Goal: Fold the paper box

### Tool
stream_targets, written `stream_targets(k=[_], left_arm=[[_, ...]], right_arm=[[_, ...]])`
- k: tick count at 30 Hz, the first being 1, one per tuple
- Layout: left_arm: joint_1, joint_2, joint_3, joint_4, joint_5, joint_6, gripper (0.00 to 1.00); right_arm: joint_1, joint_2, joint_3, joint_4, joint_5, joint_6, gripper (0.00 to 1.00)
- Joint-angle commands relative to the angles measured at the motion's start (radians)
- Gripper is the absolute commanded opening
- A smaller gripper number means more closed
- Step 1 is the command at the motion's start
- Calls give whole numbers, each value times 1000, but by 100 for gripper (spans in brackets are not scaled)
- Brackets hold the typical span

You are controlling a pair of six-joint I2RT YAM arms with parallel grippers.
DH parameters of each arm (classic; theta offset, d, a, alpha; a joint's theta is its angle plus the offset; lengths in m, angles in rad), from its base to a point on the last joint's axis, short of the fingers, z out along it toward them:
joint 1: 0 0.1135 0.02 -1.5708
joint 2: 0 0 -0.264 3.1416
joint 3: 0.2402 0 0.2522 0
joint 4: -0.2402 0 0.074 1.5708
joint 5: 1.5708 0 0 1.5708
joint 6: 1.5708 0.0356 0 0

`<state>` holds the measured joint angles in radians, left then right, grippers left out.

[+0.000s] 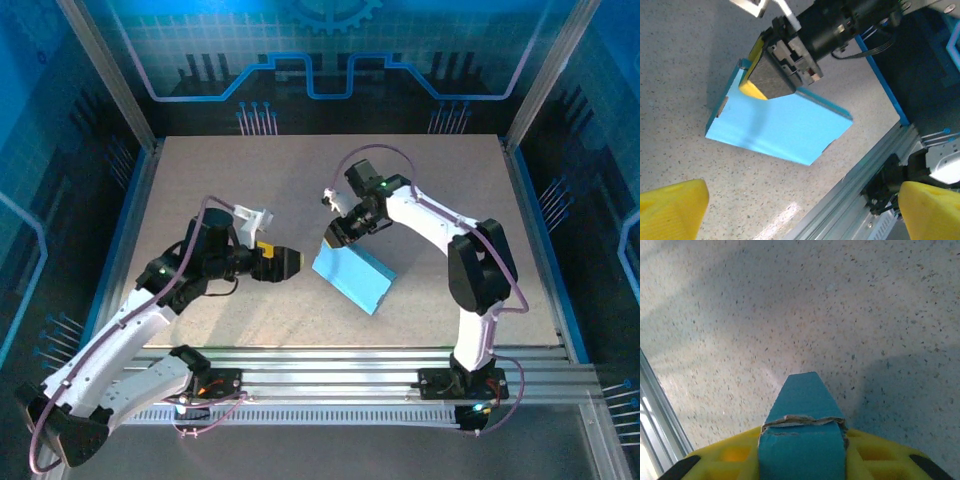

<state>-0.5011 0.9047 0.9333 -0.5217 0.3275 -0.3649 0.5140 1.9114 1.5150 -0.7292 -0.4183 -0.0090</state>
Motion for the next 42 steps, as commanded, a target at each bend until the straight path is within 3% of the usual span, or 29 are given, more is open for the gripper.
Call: stream_targets(k=[1,20,27,33,42], left_arm=[[9,-25,48,-47,-50,24,99],[9,-271,-27,-185,-163,101,99],[10,-257,-51,-137,-95,68,99],[9,-248,-83,-98,-101,50,99],[9,-180,-98,-25,-59,22,99]], right_arm=[[-17,21,19,108,-90,82,33],[-44,197,116,180,-266,171,38],[-48,259,169,162,-281,174,40],[-61,274,151,199,-306,189,42],[-86,278,132,223,-311,187,53]])
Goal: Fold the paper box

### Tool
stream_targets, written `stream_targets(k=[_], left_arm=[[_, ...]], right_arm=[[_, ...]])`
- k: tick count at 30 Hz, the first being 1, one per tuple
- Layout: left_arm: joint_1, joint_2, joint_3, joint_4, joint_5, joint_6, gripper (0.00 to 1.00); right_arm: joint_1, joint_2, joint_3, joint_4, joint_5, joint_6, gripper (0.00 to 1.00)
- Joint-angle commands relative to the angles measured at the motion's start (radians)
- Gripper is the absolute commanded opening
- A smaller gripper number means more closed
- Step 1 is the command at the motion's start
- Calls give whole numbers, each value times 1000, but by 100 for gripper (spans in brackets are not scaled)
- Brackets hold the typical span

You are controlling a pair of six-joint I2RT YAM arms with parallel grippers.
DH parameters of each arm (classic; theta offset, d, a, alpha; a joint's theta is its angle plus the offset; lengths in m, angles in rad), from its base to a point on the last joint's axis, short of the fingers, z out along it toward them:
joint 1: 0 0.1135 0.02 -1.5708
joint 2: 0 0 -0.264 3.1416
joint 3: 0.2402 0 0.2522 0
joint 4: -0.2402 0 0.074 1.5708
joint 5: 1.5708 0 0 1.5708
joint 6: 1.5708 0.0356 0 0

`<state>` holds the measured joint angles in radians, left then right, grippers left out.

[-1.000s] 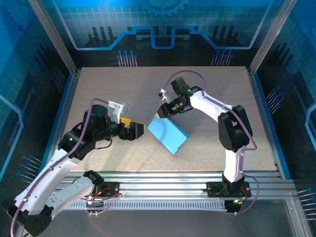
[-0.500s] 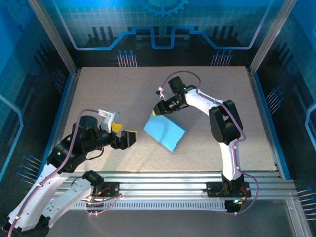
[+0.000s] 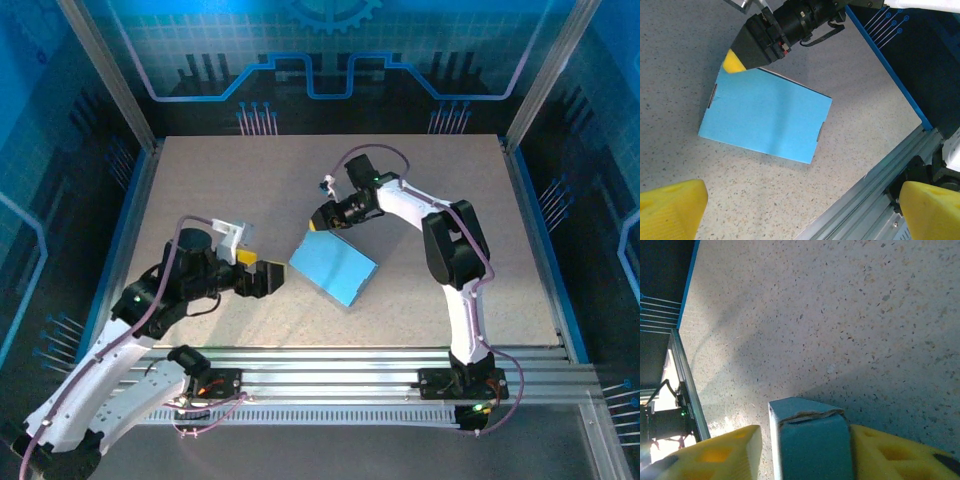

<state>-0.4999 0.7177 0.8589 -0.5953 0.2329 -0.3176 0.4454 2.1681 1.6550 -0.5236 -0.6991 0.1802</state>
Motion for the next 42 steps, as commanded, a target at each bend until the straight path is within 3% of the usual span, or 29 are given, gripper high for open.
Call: stream_targets(k=[1,11,14,18,22,26,31,37,42], left_arm=[[8,10,-26,51,37,-24,99],[8,59,-49,109,1,-40,99],[9,75,-48,120,-66,-42,99],[12,93,-48,117,-197,-7,99],[36,104,-85,150,-256,-12,99],[64,80,-168,234,-319,-9,99],[164,113,-189,286,-258,11,99],[317,144,-230,398,-325,8,99],[440,180,-297,577,-303,136,99]], right_arm=[[-21,19,-11,17,-29,-2,54],[-69,-106,-117,16,146,-8,62],[-75,-205,-177,18,208,-21,66],[-75,-397,-313,80,287,-22,80],[-74,-554,-407,114,320,-20,96],[-74,-696,-476,135,354,-15,100],[-76,-869,-613,251,428,62,100],[-76,-1002,-768,347,537,33,100],[-92,-1042,-883,393,654,54,100]])
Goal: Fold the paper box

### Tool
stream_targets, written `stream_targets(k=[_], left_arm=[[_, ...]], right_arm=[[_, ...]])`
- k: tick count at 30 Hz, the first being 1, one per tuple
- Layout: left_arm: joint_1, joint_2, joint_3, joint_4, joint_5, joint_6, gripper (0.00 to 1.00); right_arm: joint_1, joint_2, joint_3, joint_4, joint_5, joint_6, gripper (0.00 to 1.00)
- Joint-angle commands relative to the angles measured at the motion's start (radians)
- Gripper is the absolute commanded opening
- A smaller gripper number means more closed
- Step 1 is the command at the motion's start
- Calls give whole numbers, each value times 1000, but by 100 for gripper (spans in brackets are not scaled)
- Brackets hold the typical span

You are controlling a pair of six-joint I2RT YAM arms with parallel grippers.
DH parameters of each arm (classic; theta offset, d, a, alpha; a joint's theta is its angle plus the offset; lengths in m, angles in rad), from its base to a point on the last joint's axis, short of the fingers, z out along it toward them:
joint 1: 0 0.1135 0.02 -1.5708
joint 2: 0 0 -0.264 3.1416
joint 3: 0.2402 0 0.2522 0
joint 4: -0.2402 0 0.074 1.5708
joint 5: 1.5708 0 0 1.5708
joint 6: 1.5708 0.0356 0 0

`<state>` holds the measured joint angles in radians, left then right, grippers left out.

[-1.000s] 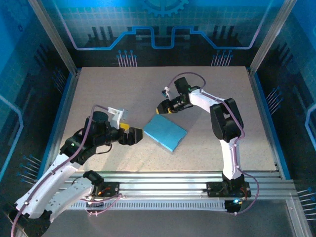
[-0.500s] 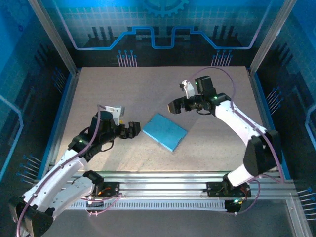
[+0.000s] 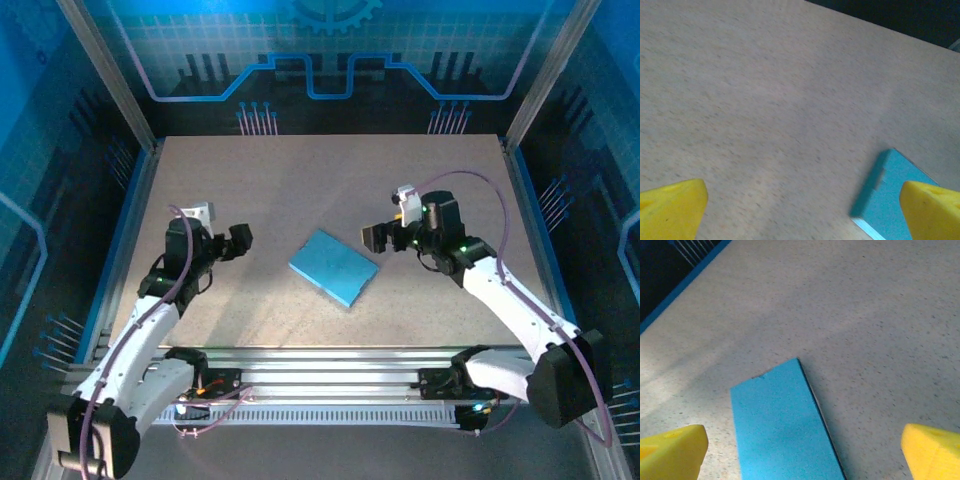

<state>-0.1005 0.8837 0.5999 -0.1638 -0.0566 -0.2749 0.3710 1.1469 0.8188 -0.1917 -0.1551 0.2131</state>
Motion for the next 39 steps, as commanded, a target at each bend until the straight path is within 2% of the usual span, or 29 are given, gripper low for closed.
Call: stream_targets(k=[1,3,5,7,17,25,27,33,36,39], left_arm=[[59,19,-52,175,-27,97,99],[102,42,-94,265,-20,97,99],[128,82,-163,424,17,122,99],[133,134,-214,578,17,157,99],[134,492,-278,1046,17,236,99],[134,670,-249,1156,20,237,99],[135,656,-233,1090,20,236,99],[132,662,-226,1093,31,246,99],[130,663,-228,1096,29,247,99],[130,663,-226,1094,28,247,99]], right_arm=[[-22,-26,-59,67,134,35,100],[-32,-35,-85,75,170,58,100],[-43,-47,-104,75,178,50,100],[-48,-55,-121,75,204,41,100],[-71,-48,-130,32,314,40,100],[-104,-18,-136,53,358,-31,100],[-124,-6,-151,92,366,-55,100],[-204,28,-204,204,456,-96,100],[-244,54,-255,319,458,-119,100],[-250,88,-331,518,498,-162,100]])
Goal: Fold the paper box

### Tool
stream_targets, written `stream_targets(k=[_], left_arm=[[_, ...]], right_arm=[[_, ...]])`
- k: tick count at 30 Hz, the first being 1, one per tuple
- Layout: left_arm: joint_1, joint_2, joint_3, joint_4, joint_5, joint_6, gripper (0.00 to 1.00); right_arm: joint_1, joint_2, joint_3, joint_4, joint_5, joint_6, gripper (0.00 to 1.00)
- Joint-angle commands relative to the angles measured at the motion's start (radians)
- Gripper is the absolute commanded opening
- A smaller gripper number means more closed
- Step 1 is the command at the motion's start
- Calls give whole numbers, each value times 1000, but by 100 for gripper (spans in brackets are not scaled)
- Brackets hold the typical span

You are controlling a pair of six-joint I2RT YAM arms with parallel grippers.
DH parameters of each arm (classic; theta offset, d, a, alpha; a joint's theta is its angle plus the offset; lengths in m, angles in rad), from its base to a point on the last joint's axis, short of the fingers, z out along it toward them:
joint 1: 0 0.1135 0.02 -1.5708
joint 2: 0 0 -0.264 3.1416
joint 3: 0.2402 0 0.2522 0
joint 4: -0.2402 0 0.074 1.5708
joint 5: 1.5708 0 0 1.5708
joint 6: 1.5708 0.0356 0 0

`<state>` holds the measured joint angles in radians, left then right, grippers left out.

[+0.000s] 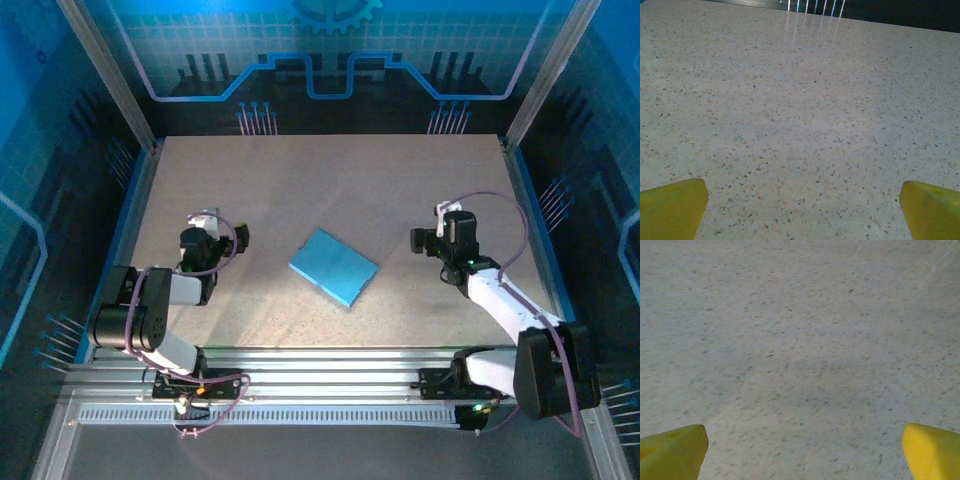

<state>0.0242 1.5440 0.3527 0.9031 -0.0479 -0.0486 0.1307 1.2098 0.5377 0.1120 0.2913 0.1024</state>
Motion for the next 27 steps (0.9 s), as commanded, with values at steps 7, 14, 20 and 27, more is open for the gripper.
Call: stream_targets(k=[7,14,20,27], left_arm=[[2,3,23,26,17,24,99],[-1,4,25,23,11,27,99],[-3,4,25,21,9,29,99],[-4,4,26,19,8,30,99]], right_arm=[[-10,149,-85,450,49,-92,100],[-24,241,-125,677,-43,-97,100],[-78,320,-142,765,-192,-83,100],[-89,322,-158,799,-211,-78,100]])
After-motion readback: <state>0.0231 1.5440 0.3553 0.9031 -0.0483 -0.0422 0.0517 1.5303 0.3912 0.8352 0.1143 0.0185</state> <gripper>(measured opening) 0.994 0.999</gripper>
